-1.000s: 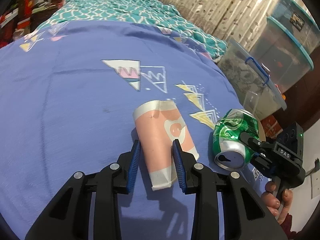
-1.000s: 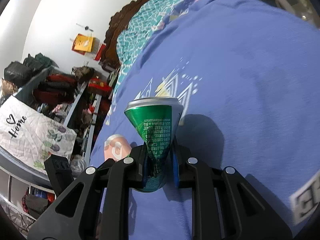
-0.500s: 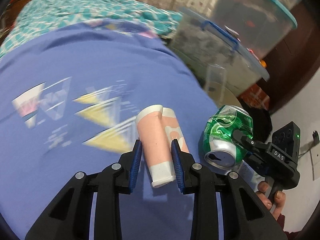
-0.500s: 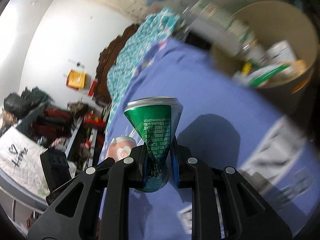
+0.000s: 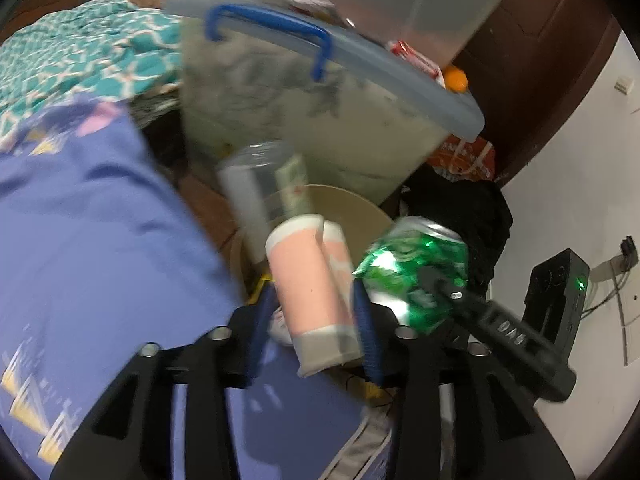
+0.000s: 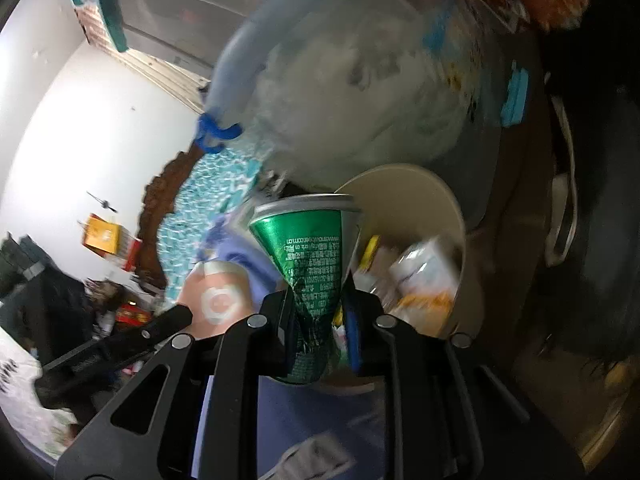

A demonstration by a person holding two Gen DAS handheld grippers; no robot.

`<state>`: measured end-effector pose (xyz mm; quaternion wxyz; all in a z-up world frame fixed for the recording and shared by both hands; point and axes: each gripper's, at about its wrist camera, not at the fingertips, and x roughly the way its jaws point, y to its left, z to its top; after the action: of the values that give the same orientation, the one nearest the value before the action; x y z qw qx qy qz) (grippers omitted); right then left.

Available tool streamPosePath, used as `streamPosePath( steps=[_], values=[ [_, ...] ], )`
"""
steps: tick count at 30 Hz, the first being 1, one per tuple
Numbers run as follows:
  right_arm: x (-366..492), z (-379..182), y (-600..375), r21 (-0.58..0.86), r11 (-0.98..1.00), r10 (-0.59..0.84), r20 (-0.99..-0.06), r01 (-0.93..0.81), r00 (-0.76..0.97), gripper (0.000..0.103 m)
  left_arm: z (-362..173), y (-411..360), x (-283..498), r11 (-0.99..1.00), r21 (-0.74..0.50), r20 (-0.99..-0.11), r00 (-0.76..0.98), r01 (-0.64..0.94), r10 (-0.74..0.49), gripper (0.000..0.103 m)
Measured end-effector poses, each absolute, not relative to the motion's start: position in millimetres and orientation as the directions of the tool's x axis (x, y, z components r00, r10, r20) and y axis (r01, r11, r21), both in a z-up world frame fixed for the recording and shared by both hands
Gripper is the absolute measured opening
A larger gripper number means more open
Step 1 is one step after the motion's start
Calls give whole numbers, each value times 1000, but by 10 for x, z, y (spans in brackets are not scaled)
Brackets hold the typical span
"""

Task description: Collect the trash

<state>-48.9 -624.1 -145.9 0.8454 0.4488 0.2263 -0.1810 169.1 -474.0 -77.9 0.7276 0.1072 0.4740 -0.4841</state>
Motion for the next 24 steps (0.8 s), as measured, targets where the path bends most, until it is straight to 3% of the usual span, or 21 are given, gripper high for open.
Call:
streamPosePath(
  steps=[1, 2, 3, 7, 17, 24],
  values=[
    [-423, -1505, -6284, 647, 539, -107, -583, 539, 806, 33, -839, -4896, 1668, 521, -267, -804, 110, 811, -584, 70],
    [-409, -1543, -6313, 641, 534, -113, -592, 552, 798, 55, -877, -4972, 1658, 529, -242, -811, 130, 814, -571, 68],
    [-421, -1560, -6325, 644, 525, -128, -587, 557, 800, 65, -923, -5023, 1658, 532, -225, -820, 136, 816, -556, 68],
    [-608, -1544, -6257, 633, 526, -191, -563, 568, 804, 65, -1054, -4921, 1719, 541, -251, -831, 109, 803, -546, 68],
    [-886, -1421, -5567, 655, 514, -222, -523, 554, 823, 65, -1101, -4031, 1713, 620, -125, -844, 245, 775, -476, 69],
    [-867, -1251, -4918, 589, 591, -242, -524, 552, 817, 69, -1113, -3354, 1520, 675, 2, -844, 363, 738, -394, 84]
  ],
)
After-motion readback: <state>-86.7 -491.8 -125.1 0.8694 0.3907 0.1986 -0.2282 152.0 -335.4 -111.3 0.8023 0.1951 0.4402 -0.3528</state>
